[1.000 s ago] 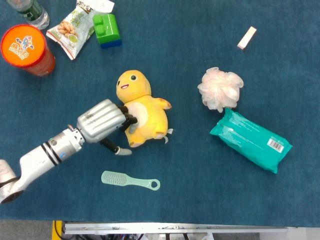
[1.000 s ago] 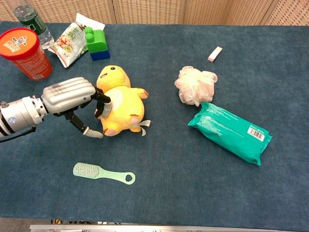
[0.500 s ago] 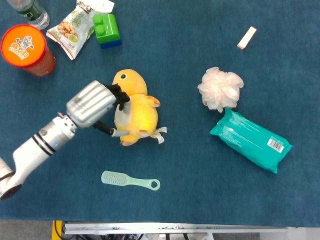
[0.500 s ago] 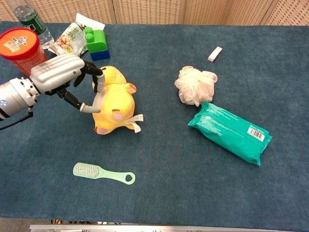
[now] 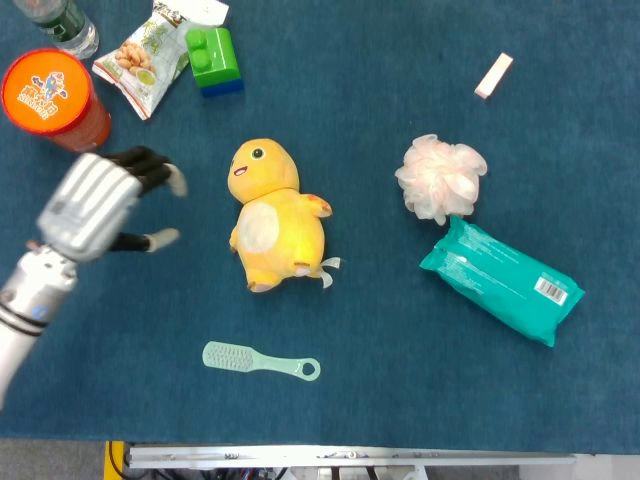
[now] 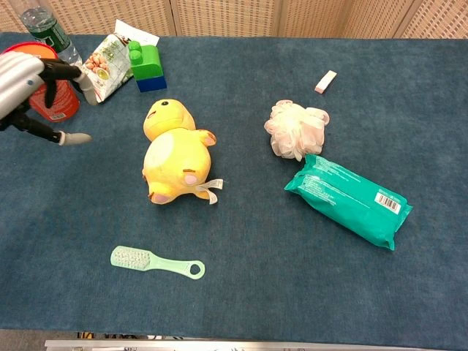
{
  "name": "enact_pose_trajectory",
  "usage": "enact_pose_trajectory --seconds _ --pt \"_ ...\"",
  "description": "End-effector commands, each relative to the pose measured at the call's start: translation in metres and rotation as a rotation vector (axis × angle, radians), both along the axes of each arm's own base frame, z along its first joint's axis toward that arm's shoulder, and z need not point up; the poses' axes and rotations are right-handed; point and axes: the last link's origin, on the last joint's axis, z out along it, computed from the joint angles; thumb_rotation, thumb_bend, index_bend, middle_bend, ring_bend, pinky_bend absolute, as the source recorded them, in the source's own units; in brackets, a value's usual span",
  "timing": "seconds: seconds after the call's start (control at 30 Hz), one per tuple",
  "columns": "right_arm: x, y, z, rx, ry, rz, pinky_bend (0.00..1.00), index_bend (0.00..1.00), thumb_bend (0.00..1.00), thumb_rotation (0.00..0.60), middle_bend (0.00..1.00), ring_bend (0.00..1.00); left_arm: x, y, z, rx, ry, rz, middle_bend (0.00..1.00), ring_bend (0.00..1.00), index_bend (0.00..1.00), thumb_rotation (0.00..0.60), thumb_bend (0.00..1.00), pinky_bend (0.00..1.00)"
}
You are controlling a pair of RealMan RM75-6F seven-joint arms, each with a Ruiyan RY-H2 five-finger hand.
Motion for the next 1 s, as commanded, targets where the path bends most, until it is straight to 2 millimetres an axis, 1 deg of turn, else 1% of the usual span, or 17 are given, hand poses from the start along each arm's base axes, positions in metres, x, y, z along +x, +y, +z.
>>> enact_pose_trajectory --seconds 0.03,0.13,0.23,0.33,0.43,0.63,0.83,1.0 --pt "-0.001 -0.001 -0.002 0.007 0.000 -0.001 0.27 0.24 0.05 0.600 0.29 0.16 -0.018 -0.013 0.022 0.095 0.003 0.098 0.46 0.37 0.45 0.600 0.03 0.61" --pt "-0.002 -0.002 -0.004 0.019 0.011 0.000 0.27 0.24 0.05 0.600 0.29 0.16 -0.032 -0.024 0.032 0.137 0.032 0.197 0.43 0.36 0.43 0.600 0.03 0.57" --pt "-0.003 -0.001 -0.007 0.052 0.014 -0.003 0.27 0.24 0.05 0.600 0.29 0.16 -0.047 -0.039 0.044 0.180 0.084 0.319 0.39 0.36 0.40 0.600 0.03 0.54" --pt "-0.003 0.000 -0.008 0.055 0.012 -0.004 0.27 0.24 0.05 0.600 0.29 0.16 -0.054 -0.052 0.054 0.229 0.083 0.391 0.37 0.36 0.39 0.600 0.03 0.52" --pt "-0.002 0.002 -0.010 0.057 0.007 -0.002 0.27 0.24 0.05 0.600 0.29 0.16 -0.059 -0.065 0.061 0.265 0.063 0.426 0.37 0.36 0.39 0.600 0.03 0.51" --pt "0.000 0.006 -0.019 0.095 -0.001 0.023 0.27 0.24 0.06 0.600 0.29 0.16 -0.062 -0.087 0.063 0.309 0.071 0.435 0.37 0.36 0.39 0.600 0.02 0.50" --pt "0.003 0.011 -0.025 0.113 0.001 0.038 0.27 0.24 0.06 0.600 0.29 0.16 -0.062 -0.100 0.063 0.329 0.070 0.448 0.37 0.36 0.39 0.600 0.03 0.50" --pt "0.004 0.012 -0.026 0.117 0.000 0.040 0.27 0.24 0.06 0.600 0.30 0.16 -0.059 -0.106 0.061 0.307 0.082 0.436 0.37 0.36 0.39 0.600 0.03 0.50"
